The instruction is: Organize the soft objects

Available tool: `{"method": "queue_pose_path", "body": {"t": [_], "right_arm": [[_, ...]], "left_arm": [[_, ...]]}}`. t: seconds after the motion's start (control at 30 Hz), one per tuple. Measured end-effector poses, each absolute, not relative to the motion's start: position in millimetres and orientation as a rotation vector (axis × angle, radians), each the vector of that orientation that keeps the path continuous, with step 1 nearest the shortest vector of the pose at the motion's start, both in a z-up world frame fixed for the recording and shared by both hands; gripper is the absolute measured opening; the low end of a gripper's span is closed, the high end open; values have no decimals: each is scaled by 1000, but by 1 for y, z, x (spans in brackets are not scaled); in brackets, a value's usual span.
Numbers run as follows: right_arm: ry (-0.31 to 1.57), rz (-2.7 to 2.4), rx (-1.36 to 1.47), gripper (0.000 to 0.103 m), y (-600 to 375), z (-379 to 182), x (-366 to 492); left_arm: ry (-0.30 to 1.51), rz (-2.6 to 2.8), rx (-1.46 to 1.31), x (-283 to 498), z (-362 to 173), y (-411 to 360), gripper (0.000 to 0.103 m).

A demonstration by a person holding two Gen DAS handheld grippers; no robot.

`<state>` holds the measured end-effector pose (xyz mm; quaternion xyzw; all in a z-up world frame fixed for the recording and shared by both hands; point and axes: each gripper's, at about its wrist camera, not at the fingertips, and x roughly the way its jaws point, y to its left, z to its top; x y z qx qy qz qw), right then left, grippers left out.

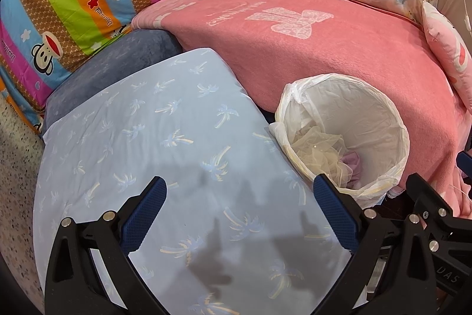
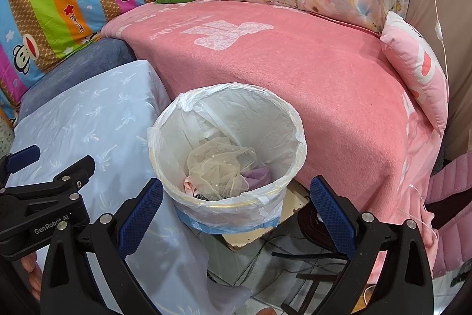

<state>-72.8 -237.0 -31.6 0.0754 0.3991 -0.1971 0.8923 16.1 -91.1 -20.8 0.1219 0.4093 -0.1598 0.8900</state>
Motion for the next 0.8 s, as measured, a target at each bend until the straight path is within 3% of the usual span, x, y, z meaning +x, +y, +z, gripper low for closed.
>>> {"method": "queue_pose_path", "body": {"t": [0.8], "right_arm": [[828,-409,156,97,-239,-31,-73]], "left_arm": [[862,-337,251,17,-22,-90,96]]}}
